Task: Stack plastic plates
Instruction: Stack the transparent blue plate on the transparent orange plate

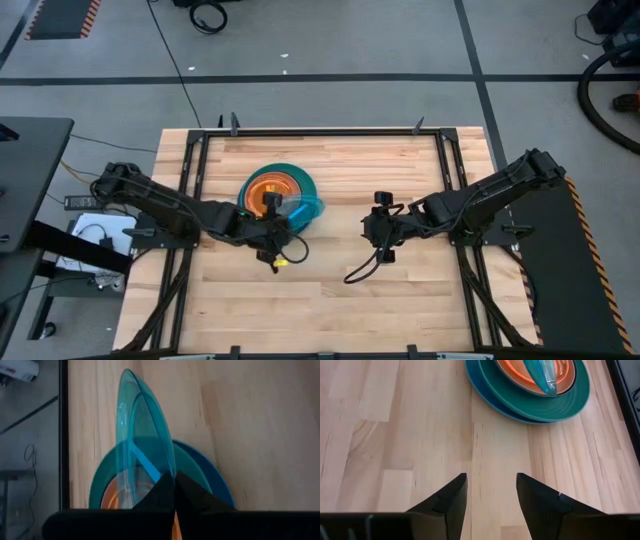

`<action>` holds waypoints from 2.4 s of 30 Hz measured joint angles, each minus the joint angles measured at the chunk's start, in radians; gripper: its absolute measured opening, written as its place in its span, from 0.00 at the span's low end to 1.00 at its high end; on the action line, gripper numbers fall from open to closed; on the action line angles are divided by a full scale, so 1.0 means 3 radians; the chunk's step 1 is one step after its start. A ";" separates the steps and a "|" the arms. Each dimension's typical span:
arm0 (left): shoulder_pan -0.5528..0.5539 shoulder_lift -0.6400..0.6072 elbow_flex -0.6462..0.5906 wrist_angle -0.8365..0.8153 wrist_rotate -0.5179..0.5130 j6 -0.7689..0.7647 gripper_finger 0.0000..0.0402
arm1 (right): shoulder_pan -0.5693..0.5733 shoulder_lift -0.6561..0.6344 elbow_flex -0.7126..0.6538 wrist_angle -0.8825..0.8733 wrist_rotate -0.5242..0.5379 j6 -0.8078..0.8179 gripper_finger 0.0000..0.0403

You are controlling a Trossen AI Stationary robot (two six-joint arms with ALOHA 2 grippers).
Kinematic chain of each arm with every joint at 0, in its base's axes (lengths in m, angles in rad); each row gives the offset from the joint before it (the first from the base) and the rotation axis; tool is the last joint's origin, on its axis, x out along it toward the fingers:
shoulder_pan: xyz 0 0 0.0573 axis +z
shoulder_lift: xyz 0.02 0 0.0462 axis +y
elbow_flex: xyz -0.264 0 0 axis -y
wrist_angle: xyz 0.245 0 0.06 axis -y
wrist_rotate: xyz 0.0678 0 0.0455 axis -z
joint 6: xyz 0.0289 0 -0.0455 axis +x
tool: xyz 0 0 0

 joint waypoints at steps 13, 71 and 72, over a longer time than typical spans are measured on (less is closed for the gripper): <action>-0.0304 0.0024 -0.0005 -0.1068 -0.0218 -0.1058 0.03 | 0.0000 0.0001 0.0000 0.0026 0.0004 0.0001 0.45; -0.0036 -0.0106 -0.1401 0.0041 -0.0881 0.0094 0.04 | -0.0149 0.0008 -0.0884 0.2016 0.0083 -0.0118 0.45; -0.0030 -0.0106 -0.1400 0.0089 -0.0882 0.0066 0.05 | -0.0149 0.0008 -0.0909 0.2037 0.0083 -0.0108 0.45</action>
